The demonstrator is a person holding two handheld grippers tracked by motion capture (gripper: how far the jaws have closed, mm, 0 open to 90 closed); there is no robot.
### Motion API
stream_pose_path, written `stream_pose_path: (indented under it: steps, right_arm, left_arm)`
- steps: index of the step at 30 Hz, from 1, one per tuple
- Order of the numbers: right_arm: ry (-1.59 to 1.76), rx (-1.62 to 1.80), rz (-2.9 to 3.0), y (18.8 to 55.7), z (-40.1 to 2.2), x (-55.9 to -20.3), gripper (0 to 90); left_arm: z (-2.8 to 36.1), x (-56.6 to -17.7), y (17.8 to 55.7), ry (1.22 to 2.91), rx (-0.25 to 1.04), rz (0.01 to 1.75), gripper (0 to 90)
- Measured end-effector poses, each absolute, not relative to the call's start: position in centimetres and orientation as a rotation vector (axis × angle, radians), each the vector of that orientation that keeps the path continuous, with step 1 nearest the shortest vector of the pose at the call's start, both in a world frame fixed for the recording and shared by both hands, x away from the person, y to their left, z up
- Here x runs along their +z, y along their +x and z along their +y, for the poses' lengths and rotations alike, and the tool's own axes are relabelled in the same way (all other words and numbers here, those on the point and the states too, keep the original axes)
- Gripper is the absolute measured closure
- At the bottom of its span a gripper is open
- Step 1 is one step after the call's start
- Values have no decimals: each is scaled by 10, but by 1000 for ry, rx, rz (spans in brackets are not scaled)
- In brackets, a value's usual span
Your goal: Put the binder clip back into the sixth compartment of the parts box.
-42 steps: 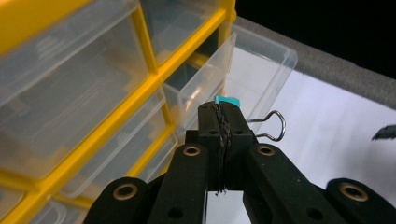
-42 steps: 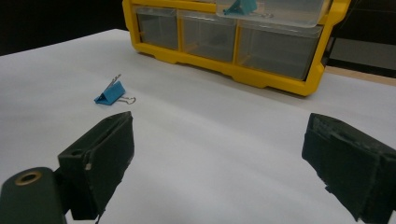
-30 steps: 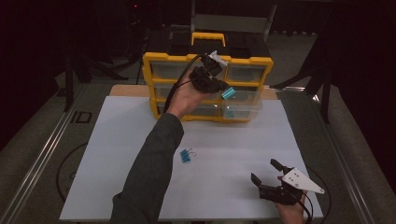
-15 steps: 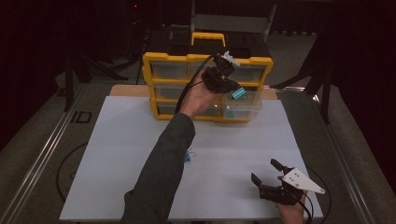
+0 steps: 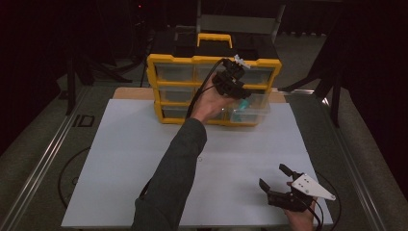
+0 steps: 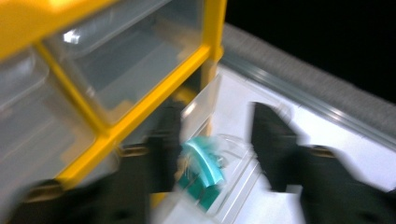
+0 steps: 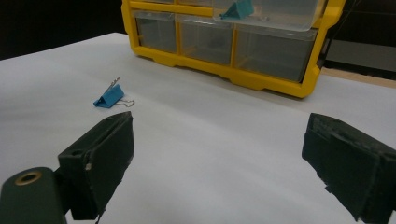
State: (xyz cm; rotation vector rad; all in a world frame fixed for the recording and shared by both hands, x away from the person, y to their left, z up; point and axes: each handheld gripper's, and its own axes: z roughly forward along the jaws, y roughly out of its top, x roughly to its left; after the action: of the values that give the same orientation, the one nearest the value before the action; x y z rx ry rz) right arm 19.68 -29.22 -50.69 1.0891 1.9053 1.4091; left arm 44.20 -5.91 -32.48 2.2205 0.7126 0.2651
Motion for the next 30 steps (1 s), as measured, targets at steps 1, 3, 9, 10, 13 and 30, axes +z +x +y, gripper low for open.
stream_pose_path:
  steps: [1, 3, 9, 10, 13, 30]
  right_arm:
    - [1091, 1410, 1904, 197, -292, -507, 92]
    - [1089, 1410, 1904, 197, -292, -507, 92]
    - [1090, 1408, 1904, 196, -292, -507, 92]
    - [1090, 1406, 1903, 196, -292, -507, 92]
    - [1089, 1406, 1904, 196, -292, -507, 92]
    - [1089, 1399, 1907, 196, -292, -507, 92]
  left_arm:
    - [-58, -325, 442, 2222, 257, 714, 382]
    - [-56, -326, 440, 2215, 293, 737, 205]
    - [-48, -328, 438, 2198, 305, 770, 49]
    - [-41, -330, 438, 2212, 335, 795, 39]
    - [-30, -332, 437, 2204, 342, 815, 34]
    - [21, -337, 416, 2184, 389, 811, 20]
